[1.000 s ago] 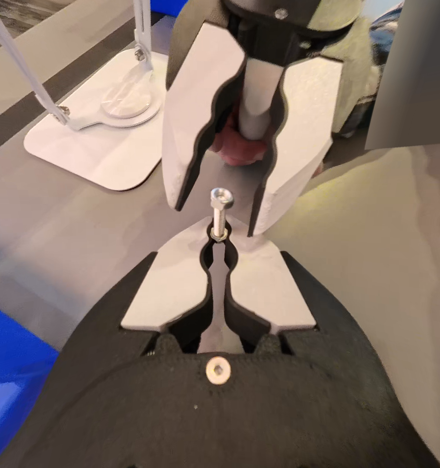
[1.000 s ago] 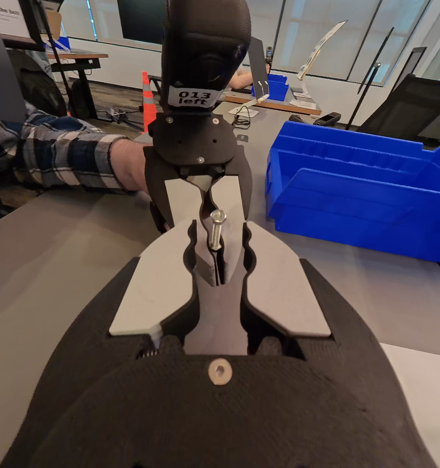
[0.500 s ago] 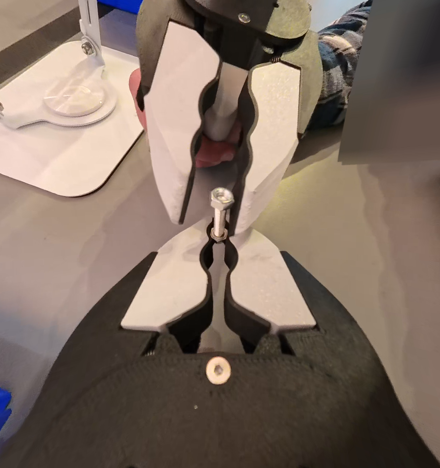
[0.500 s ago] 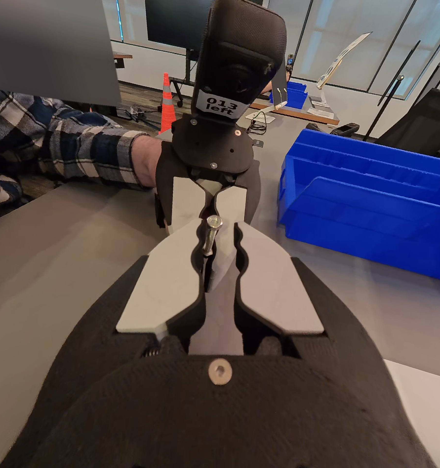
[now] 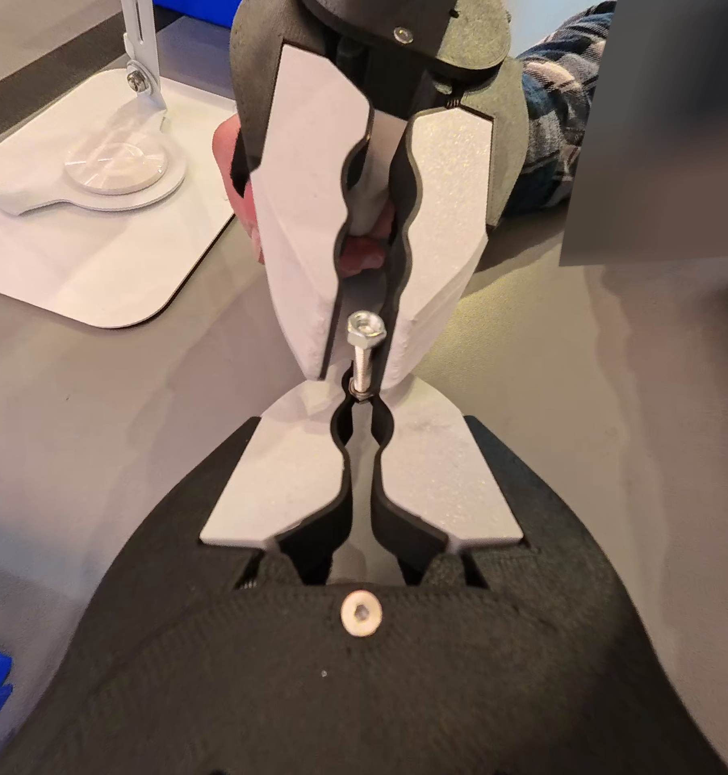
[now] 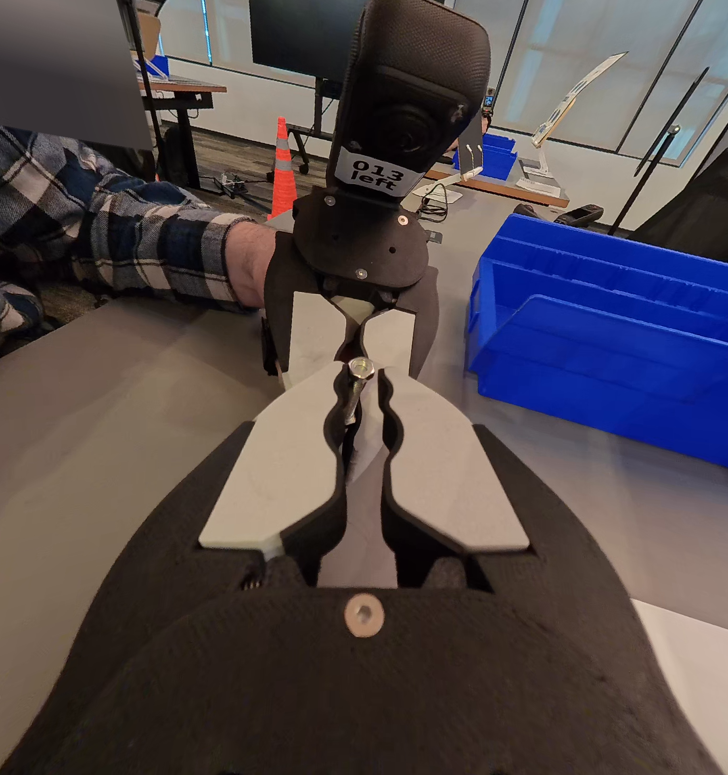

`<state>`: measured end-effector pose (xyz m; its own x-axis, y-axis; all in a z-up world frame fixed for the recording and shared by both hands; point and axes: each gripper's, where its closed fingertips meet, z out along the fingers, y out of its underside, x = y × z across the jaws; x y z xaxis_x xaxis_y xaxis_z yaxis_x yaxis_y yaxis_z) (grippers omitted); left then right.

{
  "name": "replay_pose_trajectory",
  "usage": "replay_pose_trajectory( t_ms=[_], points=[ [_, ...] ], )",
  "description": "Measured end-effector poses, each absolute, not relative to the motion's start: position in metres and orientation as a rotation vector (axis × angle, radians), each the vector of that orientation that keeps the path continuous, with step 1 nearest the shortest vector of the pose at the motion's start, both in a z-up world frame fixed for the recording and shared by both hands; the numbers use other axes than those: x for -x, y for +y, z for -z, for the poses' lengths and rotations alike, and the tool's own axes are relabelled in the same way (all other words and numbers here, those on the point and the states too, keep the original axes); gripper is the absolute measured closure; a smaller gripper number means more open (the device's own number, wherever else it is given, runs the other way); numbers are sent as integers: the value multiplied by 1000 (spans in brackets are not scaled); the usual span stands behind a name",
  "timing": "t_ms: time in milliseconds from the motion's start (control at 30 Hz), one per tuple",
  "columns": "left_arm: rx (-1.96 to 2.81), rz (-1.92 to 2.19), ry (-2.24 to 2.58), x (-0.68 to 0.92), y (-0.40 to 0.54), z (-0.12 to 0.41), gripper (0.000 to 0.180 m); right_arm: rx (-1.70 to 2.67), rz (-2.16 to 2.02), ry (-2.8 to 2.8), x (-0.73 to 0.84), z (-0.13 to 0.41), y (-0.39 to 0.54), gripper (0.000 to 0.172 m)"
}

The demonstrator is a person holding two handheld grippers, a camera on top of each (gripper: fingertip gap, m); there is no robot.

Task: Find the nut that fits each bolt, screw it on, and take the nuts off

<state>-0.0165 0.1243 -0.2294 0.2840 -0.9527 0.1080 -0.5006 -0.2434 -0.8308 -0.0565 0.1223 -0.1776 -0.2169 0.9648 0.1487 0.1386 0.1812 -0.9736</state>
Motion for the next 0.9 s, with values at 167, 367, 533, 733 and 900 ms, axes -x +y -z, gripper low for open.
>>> replay_pose_trajectory(
  t_ms=[167, 367, 533, 733, 900],
  points=[
    [1864, 825, 1307, 17, 125, 229, 177, 1088, -1149, -1558, 56, 178, 122, 161],
    [1867, 820, 1311, 17, 125, 230, 177, 1088, -1145, -1562, 57, 178, 121, 161],
    [1866, 816, 1311, 17, 125, 230, 177, 1089, -1140, -1563, 57, 178, 121, 161],
    [1871, 701, 1322, 21, 131, 234, 177, 1120, -1130, -1568, 58, 181, 122, 161],
    [1867, 641, 1332, 23, 134, 235, 177, 1134, -1128, -1570, 58, 182, 123, 161]
  ],
)
